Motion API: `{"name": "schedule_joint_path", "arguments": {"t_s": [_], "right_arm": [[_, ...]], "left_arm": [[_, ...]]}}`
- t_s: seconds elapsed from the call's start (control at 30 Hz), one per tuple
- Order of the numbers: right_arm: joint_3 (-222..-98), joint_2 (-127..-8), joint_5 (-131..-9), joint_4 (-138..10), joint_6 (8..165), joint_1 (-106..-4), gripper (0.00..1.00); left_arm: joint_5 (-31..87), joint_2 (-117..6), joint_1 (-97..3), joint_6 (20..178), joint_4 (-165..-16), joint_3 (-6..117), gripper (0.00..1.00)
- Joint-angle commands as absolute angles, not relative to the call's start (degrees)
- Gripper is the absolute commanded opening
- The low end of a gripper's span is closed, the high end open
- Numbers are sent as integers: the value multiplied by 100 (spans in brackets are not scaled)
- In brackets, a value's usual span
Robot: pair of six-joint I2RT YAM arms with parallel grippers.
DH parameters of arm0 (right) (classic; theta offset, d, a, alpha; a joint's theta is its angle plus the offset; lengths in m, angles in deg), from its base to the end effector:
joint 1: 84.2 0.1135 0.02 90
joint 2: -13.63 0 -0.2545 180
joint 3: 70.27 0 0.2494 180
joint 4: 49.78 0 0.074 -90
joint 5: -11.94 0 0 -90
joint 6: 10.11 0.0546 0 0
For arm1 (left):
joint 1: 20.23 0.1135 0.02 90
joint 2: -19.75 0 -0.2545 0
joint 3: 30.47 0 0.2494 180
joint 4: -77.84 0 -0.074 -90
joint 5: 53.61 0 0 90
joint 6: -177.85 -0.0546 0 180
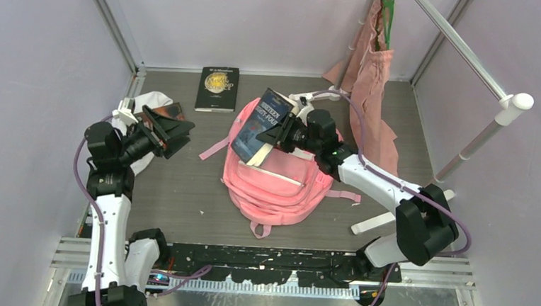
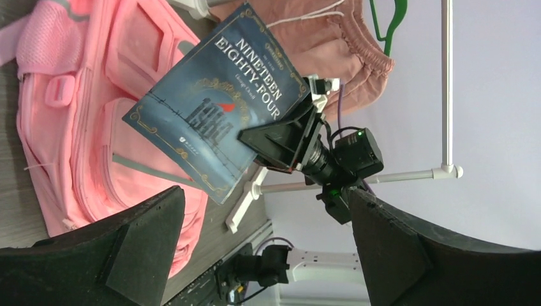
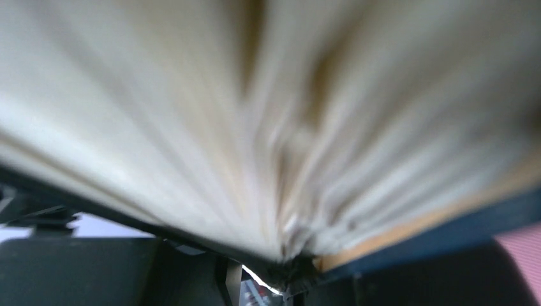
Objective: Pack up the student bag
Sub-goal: Pick up the book from the center of the board.
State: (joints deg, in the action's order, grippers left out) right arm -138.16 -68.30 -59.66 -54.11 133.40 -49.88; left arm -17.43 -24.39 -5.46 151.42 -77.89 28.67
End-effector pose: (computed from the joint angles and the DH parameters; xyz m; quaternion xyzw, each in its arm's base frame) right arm 0.2757 0.2091 0.2653 0.0412 0.8049 0.4940 0.3262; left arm 0.1883 0.0041 0.3382 -0.2019 0.7119 -0.5526 0.3835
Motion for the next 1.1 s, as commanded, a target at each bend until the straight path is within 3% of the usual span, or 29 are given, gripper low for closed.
{"name": "schedule_joint_path", "arguments": {"t_s": [0.0, 0.17, 0.33, 0.6, 1.07], "right_arm": [[-14170, -6870, -4823, -3488, 14419, -4931, 1], [-13898, -7083, -4763, -2892, 14978, -4935, 1], [-13882, -7092, -4840, -2930, 14951, -4931, 1], [-13994, -7199, -4940, -3155, 14749, -4934, 1], [-13819, -7148, -4916, -2708, 15043, -4928, 1]], "left_arm": [[-2171, -2307, -613, 15619, -9047, 2423, 100], [-2377, -2522, -851, 15673, -8996, 1982, 97], [-1421, -2309, -1417, 16108, -8906, 1108, 99], [587, -2043, -2473, 17659, -10711, -202, 100], [1172, -3560, -2625, 18463, -13081, -315, 98]]}}
